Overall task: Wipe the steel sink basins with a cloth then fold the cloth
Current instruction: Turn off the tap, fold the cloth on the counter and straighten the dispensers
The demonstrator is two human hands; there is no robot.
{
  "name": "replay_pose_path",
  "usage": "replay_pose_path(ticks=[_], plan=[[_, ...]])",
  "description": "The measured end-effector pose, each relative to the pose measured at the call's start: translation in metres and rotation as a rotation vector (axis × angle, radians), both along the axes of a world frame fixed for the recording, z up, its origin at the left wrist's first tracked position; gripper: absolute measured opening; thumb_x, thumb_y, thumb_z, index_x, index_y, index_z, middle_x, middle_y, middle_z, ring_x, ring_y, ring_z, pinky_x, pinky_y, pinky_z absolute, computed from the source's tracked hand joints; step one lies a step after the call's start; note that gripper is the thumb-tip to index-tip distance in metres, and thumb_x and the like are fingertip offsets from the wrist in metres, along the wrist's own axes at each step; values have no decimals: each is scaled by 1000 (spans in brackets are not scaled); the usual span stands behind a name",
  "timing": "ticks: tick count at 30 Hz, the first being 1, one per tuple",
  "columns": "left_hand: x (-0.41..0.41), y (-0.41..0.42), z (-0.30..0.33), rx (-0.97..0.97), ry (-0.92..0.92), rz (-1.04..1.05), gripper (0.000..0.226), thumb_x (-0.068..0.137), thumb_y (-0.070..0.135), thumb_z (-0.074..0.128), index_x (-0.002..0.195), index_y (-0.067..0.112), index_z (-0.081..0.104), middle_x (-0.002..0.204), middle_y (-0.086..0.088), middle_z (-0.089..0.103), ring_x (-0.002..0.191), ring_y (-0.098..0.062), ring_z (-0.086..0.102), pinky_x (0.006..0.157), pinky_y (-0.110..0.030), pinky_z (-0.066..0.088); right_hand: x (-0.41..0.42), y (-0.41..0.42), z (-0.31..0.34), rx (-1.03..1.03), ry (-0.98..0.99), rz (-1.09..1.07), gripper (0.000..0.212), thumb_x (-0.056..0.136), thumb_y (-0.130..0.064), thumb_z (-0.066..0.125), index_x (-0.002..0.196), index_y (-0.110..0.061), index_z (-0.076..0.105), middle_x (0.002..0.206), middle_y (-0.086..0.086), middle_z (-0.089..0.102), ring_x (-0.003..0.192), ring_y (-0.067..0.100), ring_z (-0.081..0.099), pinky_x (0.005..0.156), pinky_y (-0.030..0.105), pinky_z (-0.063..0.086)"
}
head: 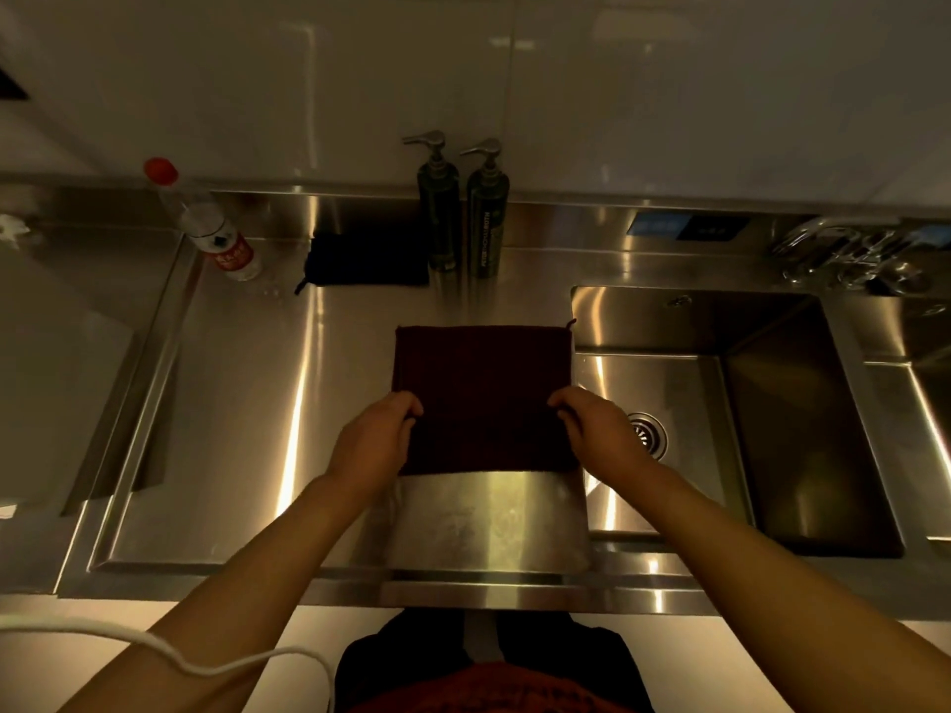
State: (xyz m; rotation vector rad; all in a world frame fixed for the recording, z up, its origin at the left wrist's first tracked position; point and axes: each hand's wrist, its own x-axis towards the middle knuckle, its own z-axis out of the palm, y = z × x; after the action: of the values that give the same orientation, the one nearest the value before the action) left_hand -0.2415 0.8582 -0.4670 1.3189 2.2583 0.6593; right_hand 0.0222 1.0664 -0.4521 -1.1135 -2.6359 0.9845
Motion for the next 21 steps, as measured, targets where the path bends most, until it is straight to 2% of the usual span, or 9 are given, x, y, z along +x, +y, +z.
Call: replay_pose_path(ticks=[2,6,12,15,21], plan=[[-10,15,2,2,9,-5,21,99,17,57,109,35,55,101,11,64,85,-10,61,74,-31,51,-10,14,2,-5,-5,6,22,99,-9,57,116,-17,66,114,4,70,103,24,66,89,34,52],[-30,41,3,26,28,0,18,100,15,57,112,28,60,103,8,66,86,-10,60,72,-26,42,-27,40,4,24,-2,15,21,98,-7,57,115,-17,66,111,3,70,99,23,65,83,26,46],[-58,76,2,-8,39,-1,17,100,14,55,111,25,62,106,5,65,90,-12,59,76,-28,43,-52,75,6,8,-8,-16,22,99,-7,56,116,-16,68,111,4,70,100,21,65,87,33,52],[-70,93,1,-20,57,-15,16,99,13,55,109,24,62,107,5,65,88,-11,56,74,-27,39,-65,89,5,1,-11,-14,20,99,-5,55,111,-16,67,105,4,70,96,21,65,84,36,53],[-85,120,-3,-37,56,-35,16,96,11,54,101,25,60,98,7,62,86,-15,59,71,-30,40,-84,110,-9,-15,-12,-55,19,96,-4,55,102,-18,66,95,-1,68,88,18,64,74,27,44]])
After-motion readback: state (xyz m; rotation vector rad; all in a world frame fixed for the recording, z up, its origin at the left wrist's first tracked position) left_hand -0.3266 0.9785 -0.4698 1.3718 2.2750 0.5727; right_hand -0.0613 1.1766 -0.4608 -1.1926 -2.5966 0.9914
